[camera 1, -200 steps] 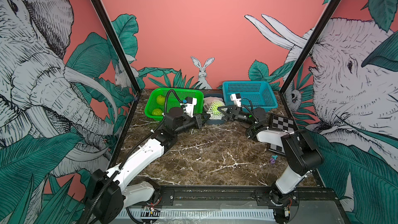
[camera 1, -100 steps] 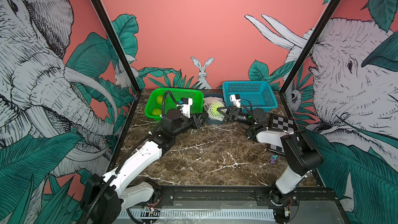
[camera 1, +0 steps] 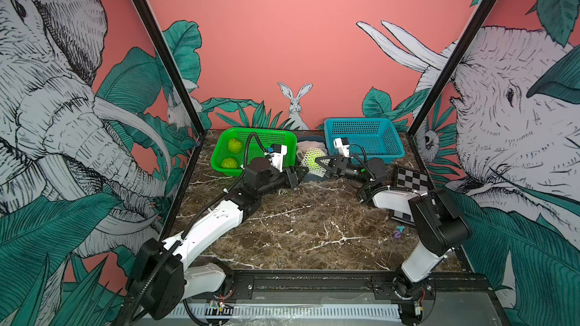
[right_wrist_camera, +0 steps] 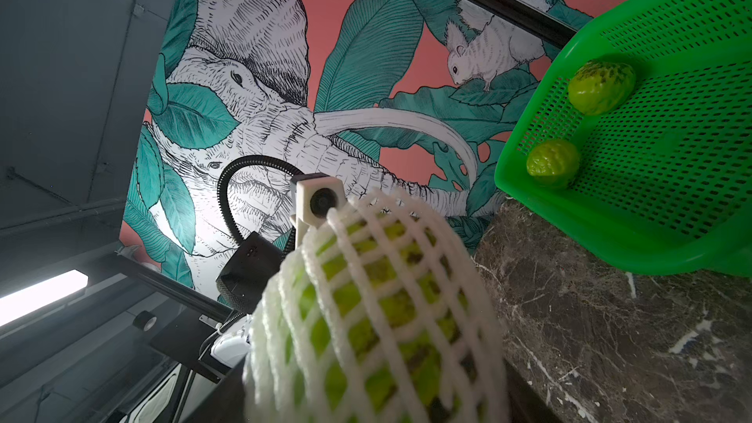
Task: Sleeve custard apples in foam nets
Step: Adjust the foam net on the custard apple.
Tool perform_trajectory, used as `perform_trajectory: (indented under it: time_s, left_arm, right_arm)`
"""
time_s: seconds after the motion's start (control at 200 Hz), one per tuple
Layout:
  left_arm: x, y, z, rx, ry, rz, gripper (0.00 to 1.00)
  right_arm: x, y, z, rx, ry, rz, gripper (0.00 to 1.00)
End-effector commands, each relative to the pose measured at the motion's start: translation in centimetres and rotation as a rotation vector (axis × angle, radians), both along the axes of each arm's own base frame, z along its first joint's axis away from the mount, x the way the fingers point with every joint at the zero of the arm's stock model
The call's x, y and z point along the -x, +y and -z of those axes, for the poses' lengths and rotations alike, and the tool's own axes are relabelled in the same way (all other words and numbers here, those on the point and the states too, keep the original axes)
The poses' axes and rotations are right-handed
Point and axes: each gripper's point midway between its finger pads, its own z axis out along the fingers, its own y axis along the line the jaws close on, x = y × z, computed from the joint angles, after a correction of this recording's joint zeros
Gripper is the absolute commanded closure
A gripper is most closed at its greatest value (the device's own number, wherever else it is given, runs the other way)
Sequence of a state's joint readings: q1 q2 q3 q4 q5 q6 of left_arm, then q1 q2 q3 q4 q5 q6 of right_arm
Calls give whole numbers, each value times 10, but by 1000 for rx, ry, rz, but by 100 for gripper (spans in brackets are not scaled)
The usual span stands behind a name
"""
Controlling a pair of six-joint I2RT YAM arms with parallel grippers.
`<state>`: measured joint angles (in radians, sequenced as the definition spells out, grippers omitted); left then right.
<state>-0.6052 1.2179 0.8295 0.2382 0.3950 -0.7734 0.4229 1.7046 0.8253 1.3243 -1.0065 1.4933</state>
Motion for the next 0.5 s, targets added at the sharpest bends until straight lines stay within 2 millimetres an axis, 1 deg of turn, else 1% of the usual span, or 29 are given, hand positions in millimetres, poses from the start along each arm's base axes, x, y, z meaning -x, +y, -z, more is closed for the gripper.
perform_trajectory:
  time_s: [0.0,0.115,0.15,0.24,0.3,0.355,0.42,0.455,0.495]
  left_arm:
    - [-4,8,-21,22,-64,-44,73]
    - [-4,15,-24,16,-76,-73,82]
    - [-5,16,-24,16,-74,-78,83]
    - [-8,18,-21,14,-68,-93,94]
    - [-9,18,-20,17,-62,-93,95]
    - [-10,17,-22,26,-65,-90,100]
    - [-10,16,-23,33,-66,-87,94]
    - [-10,17,-24,36,-68,-92,85]
    - [-9,20,-25,43,-69,-100,73]
  right_arm:
    - [6,0,-21,-51,-57,-11,29]
    - [7,0,-20,-49,-57,-17,29]
    - [7,0,-20,-47,-55,-20,29]
    - [10,2,-19,-44,-55,-35,29]
    - [12,4,-19,-44,-56,-41,29]
    - [13,4,-19,-43,-57,-42,29]
    - [12,3,-18,-43,-51,-35,29]
    - [11,3,-18,-43,-52,-33,29]
    - [11,4,-18,-44,-51,-32,29]
